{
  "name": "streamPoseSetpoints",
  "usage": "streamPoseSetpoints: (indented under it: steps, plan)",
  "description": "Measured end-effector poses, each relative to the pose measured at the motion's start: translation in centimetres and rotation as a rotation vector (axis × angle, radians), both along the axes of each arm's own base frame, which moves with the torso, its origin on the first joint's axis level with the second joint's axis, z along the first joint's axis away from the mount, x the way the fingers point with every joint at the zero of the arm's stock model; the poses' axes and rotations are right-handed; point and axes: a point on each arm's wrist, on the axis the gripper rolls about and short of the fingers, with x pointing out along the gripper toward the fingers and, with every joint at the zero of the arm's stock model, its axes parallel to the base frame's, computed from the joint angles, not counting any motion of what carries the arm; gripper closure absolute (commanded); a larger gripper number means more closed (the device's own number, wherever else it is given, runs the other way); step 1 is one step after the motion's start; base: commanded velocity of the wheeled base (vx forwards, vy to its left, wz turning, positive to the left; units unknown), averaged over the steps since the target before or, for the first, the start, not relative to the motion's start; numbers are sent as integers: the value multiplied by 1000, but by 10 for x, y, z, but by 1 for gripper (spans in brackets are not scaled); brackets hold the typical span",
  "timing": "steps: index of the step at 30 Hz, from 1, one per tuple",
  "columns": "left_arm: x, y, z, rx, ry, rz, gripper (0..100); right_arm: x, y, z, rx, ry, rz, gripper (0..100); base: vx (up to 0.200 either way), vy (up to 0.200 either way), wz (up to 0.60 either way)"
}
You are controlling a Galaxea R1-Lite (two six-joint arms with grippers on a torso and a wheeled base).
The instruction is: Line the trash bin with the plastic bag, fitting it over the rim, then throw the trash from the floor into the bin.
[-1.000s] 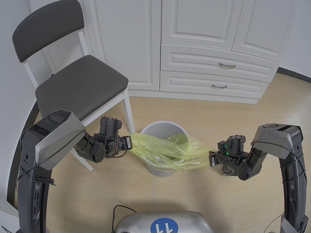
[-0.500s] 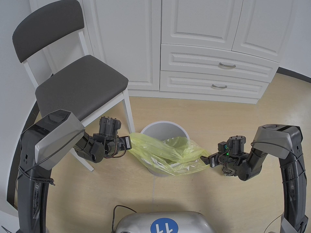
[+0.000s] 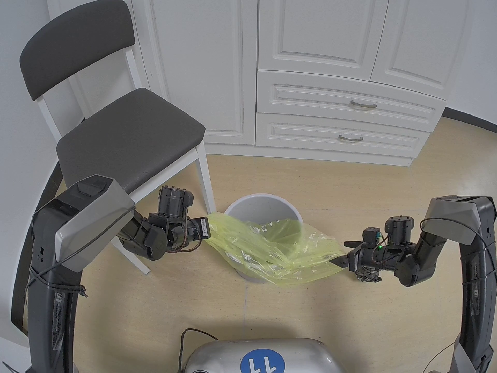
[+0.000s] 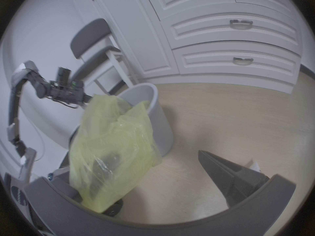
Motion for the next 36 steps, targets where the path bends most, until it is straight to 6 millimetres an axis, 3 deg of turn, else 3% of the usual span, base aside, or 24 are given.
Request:
streamPoseSetpoints:
  steps: [8, 17, 29, 36]
  plan:
    - [1, 1, -1, 2, -1, 5, 100, -7, -34, 11, 143, -80, 81, 0, 0, 0, 0]
    - [5, 9, -4, 5, 0, 24, 100, -13, -55, 7, 243, -70, 102, 0, 0, 0, 0]
    - [8, 13, -6, 5, 2, 36, 100, -10, -58, 10, 303, -74, 72, 0, 0, 0, 0]
    - [7, 12, -5, 11, 0, 38, 100, -6, -50, 19, 341, -57, 8, 0, 0, 0, 0]
